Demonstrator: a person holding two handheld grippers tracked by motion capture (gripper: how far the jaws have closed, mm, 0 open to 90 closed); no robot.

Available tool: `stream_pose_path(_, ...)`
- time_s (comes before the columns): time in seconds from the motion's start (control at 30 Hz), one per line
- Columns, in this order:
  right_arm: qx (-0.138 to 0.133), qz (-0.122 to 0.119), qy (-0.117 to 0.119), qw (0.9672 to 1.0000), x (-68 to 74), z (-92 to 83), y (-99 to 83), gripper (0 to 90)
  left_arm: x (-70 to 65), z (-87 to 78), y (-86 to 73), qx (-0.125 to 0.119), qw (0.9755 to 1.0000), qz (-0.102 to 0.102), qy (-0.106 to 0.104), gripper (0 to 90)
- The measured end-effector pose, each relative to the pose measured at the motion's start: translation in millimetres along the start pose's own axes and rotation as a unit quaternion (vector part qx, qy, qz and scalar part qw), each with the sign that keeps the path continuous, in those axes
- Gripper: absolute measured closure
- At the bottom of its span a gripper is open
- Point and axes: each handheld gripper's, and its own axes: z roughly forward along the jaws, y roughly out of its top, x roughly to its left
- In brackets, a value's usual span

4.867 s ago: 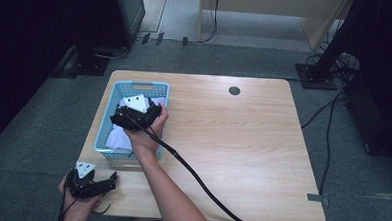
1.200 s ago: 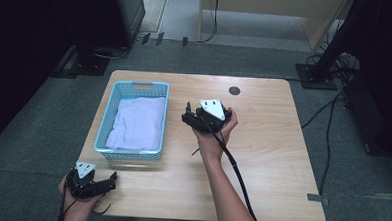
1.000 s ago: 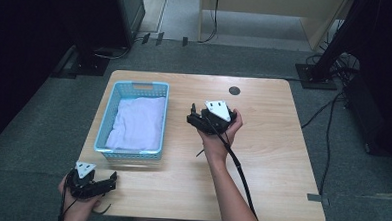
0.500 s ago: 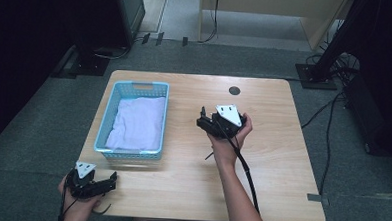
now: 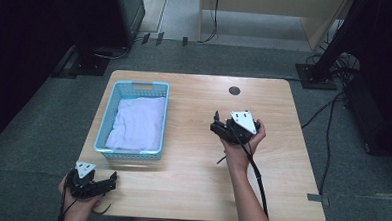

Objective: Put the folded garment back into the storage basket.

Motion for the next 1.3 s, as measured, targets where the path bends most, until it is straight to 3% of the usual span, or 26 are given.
stream_pose_path(1.3,0.013,0.0,-0.073,0.9972,-107.5,-38.9,-54.2,2.7,0.1,-0.1,0.0,0.0,1.0,-0.001,0.002,0.0)
